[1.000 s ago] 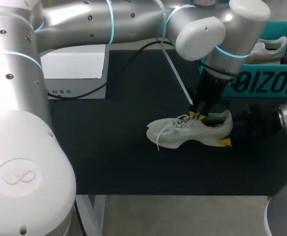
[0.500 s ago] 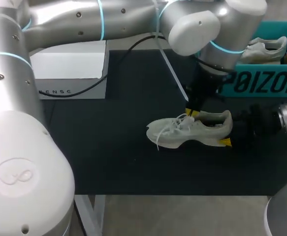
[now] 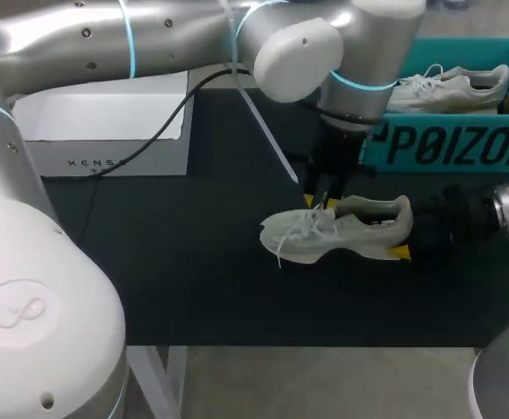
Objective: Take the shoe out of the shoebox, open the shoe tongue, remove and reinsert the insole, then place the shoe into the shoebox
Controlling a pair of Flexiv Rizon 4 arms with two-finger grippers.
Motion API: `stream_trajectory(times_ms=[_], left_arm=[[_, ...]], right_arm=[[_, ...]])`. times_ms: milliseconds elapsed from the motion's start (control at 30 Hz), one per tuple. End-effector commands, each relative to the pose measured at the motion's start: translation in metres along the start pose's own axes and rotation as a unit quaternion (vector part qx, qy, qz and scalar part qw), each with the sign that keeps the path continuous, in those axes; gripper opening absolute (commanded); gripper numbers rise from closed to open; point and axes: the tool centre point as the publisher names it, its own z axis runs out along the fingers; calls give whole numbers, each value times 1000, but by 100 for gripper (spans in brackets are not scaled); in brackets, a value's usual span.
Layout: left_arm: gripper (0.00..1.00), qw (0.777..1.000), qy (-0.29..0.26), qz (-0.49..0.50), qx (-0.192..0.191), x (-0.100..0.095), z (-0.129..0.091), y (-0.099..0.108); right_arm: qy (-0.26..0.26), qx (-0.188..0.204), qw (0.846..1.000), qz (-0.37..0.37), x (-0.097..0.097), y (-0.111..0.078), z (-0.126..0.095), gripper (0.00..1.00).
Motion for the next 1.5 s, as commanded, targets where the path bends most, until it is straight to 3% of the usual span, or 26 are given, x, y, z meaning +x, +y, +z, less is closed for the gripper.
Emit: stream_trajectory(times_ms=[33,433,467,500,567,767,1500], left_arm=[[100,1000,7,3,-7,7,5,-7],[100,1000,17,11,-23,26,16,-18],[89,999,17,13,-23,27,16,-17],[49,999,18,14,-24,28,17,-17],[0,999,17,16,-24,29,17,-16],[0,1000,10,14,-23,26,16,-13],[0,999,13,-23,-20,-20,19,-4]], right_arm=[[0,1,1000,1,-1,-4,4,0],[0,1,1000,1,-1,-4,4,0],[0,1,1000,1,-1,-4,4,0],[0,1,1000,1,-1,-4,4,0],[0,1,1000,1,-1,-4,4,0],[0,1,1000,1,-1,-4,4,0],[0,1,1000,1,-1,-4,4,0]])
